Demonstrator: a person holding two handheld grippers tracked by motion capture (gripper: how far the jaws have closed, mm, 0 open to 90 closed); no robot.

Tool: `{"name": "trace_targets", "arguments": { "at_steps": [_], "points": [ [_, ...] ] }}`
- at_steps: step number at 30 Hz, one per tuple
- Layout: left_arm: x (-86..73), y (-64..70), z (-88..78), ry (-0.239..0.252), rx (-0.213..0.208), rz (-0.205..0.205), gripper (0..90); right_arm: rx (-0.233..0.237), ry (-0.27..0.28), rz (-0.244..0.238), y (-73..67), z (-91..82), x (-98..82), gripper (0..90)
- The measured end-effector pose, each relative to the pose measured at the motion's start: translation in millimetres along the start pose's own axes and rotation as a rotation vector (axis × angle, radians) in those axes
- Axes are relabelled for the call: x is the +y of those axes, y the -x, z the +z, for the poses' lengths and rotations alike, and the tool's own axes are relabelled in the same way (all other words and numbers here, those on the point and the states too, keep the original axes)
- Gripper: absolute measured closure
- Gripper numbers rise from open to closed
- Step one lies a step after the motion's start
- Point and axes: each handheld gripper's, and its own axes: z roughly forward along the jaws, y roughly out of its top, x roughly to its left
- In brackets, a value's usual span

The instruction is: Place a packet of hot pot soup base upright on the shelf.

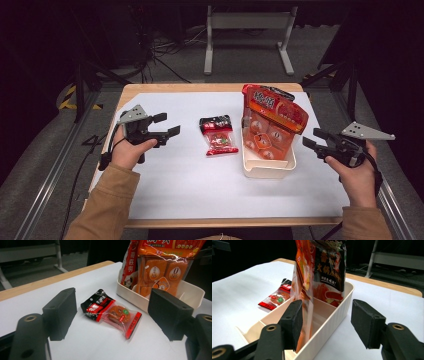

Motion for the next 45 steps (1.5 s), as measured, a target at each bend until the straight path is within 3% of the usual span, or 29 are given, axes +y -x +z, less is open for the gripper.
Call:
{"name": "trace_targets", "arguments": {
  "at_steps": [11, 20, 31, 39, 45],
  "points": [
    [-0.2, 9.2, 37.0, -0.041, -0.018, -0.008, 25.6, -0.007, 0.013, 0.014, 7.6, -2.0, -3.1, 43.2],
    [-14.9, 17.6, 73.9, -0.100, -0.025, -0.036, 23.0, -0.006, 0.021, 0.020, 9.2, 0.4, -2.9, 42.1],
    [-42.2, 24.2, 98.0, -0.166, -0.020, -0.056, 22.7, -0.004, 0.022, 0.013, 8.4, 0.9, -3.1, 42.0],
    [-53.4, 31.1, 117.1, -0.229, -0.026, -0.037, 24.7, 0.009, 0.011, 0.016, 5.3, 5.5, -4.6, 42.0],
    [-62.8, 31.0, 125.7, -0.276, -0.009, -0.056, 27.3, 0.011, 0.008, 0.014, 5.1, 6.6, -5.4, 41.7]
  ]
}}
